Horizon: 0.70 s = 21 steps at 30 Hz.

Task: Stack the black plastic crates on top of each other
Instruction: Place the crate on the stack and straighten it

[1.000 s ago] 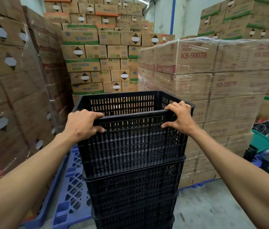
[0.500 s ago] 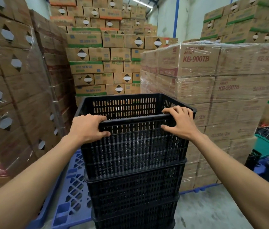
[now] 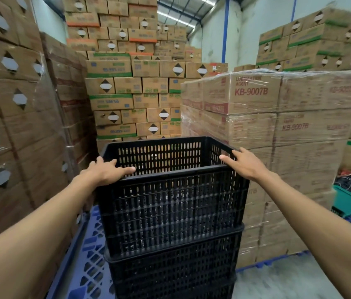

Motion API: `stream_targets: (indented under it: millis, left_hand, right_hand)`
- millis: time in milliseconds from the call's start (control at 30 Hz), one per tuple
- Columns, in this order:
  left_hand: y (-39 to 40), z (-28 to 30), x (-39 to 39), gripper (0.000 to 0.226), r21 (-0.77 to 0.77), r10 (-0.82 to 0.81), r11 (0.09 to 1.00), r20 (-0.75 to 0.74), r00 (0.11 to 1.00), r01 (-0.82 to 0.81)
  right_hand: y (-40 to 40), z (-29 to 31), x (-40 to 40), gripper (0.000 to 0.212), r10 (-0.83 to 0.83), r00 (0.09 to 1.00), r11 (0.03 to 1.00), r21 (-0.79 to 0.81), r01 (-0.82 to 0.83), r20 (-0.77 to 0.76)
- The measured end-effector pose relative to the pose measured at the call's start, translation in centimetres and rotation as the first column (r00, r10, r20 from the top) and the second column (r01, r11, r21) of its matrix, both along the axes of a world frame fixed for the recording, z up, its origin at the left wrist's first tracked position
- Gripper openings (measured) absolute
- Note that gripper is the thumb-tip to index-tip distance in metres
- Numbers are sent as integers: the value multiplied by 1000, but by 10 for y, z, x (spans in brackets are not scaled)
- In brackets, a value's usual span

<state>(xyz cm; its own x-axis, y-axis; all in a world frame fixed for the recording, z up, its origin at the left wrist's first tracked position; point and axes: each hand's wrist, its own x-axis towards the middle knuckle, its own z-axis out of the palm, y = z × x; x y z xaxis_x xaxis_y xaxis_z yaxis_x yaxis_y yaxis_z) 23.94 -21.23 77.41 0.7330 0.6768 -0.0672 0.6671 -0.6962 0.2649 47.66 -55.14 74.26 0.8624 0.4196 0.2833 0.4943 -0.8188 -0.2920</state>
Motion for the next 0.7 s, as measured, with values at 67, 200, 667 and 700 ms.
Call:
stream_targets:
  millis: [67, 200, 667, 700]
  left_hand:
    - [1, -3, 5, 105, 9, 15, 1000, -61, 998, -15]
    - [8, -4, 8, 98, 26, 0, 1000, -119, 993, 3]
    - [-1, -12, -5, 74, 143, -20, 990, 148, 989, -1]
    - [-4, -13, -7, 75, 143, -25, 990, 207, 978, -5]
  right_hand:
    - [2, 0, 6, 89, -21, 999, 997, -81, 19, -27]
    - [1, -2, 13, 87, -32, 999, 992, -125, 28, -29]
    - [3, -9, 2, 72, -122, 992, 991, -45, 124, 35]
    - [4, -12, -2, 72, -150, 986, 989, -8, 151, 69]
